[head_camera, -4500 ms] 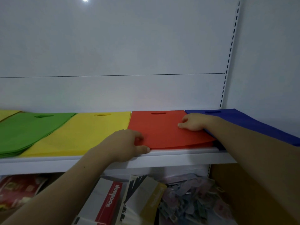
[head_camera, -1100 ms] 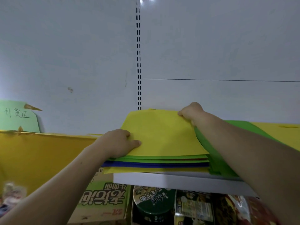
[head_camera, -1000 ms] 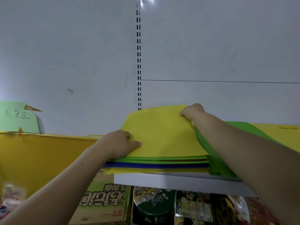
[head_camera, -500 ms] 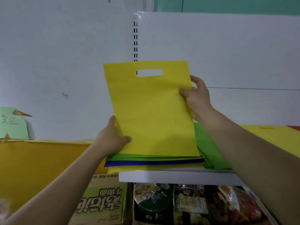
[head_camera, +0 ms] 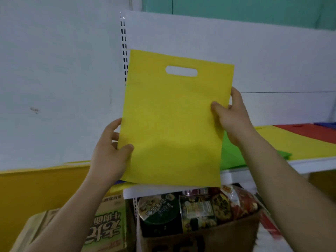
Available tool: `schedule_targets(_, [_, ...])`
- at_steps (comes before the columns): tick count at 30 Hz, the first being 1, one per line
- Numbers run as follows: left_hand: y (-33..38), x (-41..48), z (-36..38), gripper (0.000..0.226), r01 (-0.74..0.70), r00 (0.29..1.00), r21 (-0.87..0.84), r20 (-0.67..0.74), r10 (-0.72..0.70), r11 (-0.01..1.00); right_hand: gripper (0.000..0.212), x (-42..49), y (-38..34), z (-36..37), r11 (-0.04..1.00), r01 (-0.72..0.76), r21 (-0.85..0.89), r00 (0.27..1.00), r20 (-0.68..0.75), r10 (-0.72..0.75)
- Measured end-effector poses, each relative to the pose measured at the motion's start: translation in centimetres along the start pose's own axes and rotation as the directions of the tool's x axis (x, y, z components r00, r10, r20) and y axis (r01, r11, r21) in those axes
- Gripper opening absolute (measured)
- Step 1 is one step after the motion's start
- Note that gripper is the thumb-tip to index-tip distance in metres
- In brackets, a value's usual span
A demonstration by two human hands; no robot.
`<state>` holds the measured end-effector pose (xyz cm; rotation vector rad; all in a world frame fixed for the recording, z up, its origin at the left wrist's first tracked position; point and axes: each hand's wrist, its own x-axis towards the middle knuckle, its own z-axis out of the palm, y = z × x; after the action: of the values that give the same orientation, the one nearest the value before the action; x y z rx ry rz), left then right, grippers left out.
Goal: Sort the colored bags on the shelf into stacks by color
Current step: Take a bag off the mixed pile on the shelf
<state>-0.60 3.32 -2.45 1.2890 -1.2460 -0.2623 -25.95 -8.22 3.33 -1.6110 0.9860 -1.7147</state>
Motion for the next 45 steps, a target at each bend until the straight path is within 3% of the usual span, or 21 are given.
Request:
schedule_targets(2, [0.5, -0.9, 1.1, 0.059, -0.01, 0.999, 0.009, 0.045, 0.009, 1.0, 0.056, -1.2, 0.3, -1.9, 0.999, -0.044, -0.002, 0.999, 0.002, 0.044])
schedule_targets(9, [4.0, -4.9, 7.3, 0.057, -0.042, 0.985, -0.073, 0.161, 0.054, 0.996, 0.048, -4.4, 1.1, -11.1, 0.998, -0.006, -0.061, 0.978, -0.209, -0.007])
schedule_targets(19, [9.9, -12.5, 24.2, 0.062, -0.016, 0.945, -0.156, 0.319, 0.065, 0.988, 0.04, -7.1, 2.4, -31.1, 0.983, -0.02, -0.183, 0.926, -0.373, -0.05])
schedule_targets(28, [14.1, -18.0, 37.2, 0.059, -0.009, 0.894, -0.235, 0.434, 0.113, 0.972, 0.048, -9.2, 3.4, -46.0, 0.956, -0.116, -0.27, 0.85, -0.524, -0.045])
schedule_targets(36, [15.1, -17.3, 44.8, 0.057, 0.054, 0.852, -0.296, 0.512, 0.111, 0.954, 0.048, -6.0, 5.2, -51.2, 0.92, -0.165, -0.354, 0.81, -0.581, -0.079])
schedule_targets(45, [13.9, -9.2, 49.6, 0.059, -0.034, 0.905, -0.205, 0.408, 0.117, 0.978, 0.048, 5.1, 9.3, -50.0, 0.93, -0.134, -0.343, 0.879, -0.474, -0.048])
